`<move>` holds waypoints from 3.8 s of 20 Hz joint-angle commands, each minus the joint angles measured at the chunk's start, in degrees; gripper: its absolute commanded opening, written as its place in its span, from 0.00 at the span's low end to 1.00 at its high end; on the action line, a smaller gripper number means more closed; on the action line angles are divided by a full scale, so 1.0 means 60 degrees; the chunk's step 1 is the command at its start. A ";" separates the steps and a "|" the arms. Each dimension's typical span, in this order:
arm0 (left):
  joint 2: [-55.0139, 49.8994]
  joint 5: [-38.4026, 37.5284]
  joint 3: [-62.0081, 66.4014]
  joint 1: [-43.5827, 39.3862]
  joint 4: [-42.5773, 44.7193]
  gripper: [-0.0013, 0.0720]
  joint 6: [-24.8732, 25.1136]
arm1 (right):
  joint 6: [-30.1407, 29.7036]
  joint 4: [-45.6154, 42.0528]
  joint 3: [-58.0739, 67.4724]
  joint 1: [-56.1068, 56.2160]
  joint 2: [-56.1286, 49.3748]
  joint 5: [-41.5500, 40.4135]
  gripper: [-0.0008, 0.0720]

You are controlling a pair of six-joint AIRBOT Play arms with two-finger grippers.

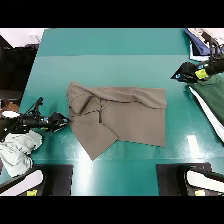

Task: Fold the shirts.

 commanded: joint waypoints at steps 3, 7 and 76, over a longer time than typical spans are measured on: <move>-0.0007 0.1279 -0.0186 -0.1566 -0.0098 0.70 0.0007 | 0.0000 -0.0007 -0.0091 0.0055 0.0066 0.0186 0.60; -0.0007 0.1486 0.0084 -0.1854 -0.0062 0.07 -0.0470 | -0.0350 -0.0029 -0.0131 -0.0142 0.0073 0.1319 0.60; 0.0798 -0.3049 1.1322 -0.1858 0.3118 0.06 -0.2739 | 0.0208 -0.0951 0.4987 -0.2503 0.0823 0.2943 0.04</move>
